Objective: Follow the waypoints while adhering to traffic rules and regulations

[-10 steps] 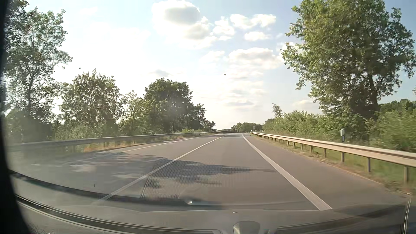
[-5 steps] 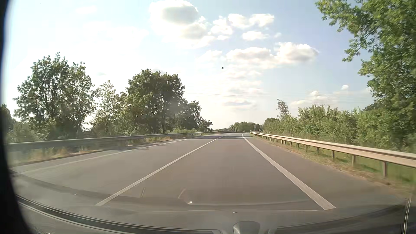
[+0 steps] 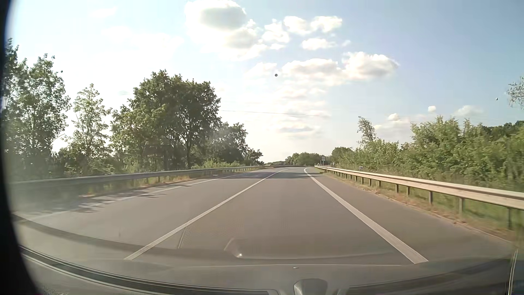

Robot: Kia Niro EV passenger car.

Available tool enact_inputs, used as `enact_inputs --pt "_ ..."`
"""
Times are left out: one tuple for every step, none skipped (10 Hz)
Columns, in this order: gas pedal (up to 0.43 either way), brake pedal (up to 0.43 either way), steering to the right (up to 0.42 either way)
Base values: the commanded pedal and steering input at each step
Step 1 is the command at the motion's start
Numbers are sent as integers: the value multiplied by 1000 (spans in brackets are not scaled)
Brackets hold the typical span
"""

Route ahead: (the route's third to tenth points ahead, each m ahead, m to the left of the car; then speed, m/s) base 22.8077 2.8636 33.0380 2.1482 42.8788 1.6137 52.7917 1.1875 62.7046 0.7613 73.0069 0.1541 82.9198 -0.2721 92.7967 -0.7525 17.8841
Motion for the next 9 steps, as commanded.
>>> enact_inputs --pt "209 6 7" --pt "209 6 6" --pt "209 6 6" --pt "209 6 7" --pt "209 6 7" --pt "209 6 6" --pt "209 6 7" --pt "209 6 6" --pt "209 6 6"
